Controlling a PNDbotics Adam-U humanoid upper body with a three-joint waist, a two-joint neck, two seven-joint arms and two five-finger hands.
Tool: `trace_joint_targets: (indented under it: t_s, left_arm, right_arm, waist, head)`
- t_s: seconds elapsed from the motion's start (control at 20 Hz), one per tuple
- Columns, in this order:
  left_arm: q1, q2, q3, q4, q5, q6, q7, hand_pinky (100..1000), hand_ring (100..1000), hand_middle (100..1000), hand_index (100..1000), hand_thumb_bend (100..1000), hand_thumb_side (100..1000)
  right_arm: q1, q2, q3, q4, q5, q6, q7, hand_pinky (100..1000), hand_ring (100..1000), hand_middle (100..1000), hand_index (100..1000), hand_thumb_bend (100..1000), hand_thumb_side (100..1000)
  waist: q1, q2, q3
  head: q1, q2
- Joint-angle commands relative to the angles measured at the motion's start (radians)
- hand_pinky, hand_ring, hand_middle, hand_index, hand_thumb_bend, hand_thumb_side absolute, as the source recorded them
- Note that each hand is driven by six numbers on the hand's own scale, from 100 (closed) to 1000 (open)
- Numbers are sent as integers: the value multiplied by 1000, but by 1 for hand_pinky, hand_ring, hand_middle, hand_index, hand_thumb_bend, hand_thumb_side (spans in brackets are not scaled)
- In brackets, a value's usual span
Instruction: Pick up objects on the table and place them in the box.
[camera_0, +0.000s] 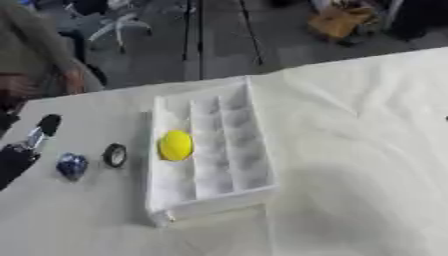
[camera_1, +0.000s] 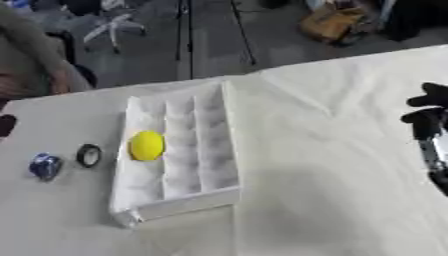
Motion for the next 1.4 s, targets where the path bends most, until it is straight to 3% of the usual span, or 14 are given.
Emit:
trace_joint_targets:
  t_s: [0.05, 0.35, 0.6, 0.75, 1.0, 1.4]
  left_arm:
    - [-7, 31, 2, -15, -12, 3, -9, 665, 636, 713, 841, 815, 634]
    - [-17, 74, -20, 19, -106, 53, -68, 671, 641, 707, 839, 829, 647]
    - [-69, 152, -84, 168, -332, 129, -310, 683, 653, 704, 830, 829, 683]
    - [-96, 154, -96, 246, -416, 155, -375, 649, 626, 671, 812, 860, 670]
    - [-143, 118, -119, 394, -442, 218, -321, 623, 604, 652, 802, 875, 661]
    - [-177, 86, -145, 501, -371, 207, -188, 590, 547, 583, 764, 836, 630]
  right_arm:
    - [-9, -19, -7, -25, -4, -2, 0, 732, 628, 684, 873, 294, 695]
    - [-9, -20, -6, -25, -2, 0, 2, 732, 627, 683, 873, 294, 693]
    - [-13, -22, -1, -25, -6, 0, 6, 732, 627, 683, 873, 290, 694]
    - [-13, -23, 1, -25, -8, -1, 8, 732, 627, 683, 873, 291, 694]
    - [-15, -22, 1, -25, -8, -4, 9, 732, 627, 683, 873, 291, 694]
    - [-19, -22, 3, -25, -9, -5, 11, 732, 626, 682, 873, 291, 695]
  waist:
    - [-21, -26, 1]
    - [-16, -24, -1]
    - [-13, -26, -8]
    - [-14, -26, -13]
    - [-16, -23, -24]
    - [-16, -20, -31]
  head:
    - [6, 10]
    - [3, 14]
    - [-3, 13]
    - [-11, 10]
    - [-19, 5]
    - [-26, 0]
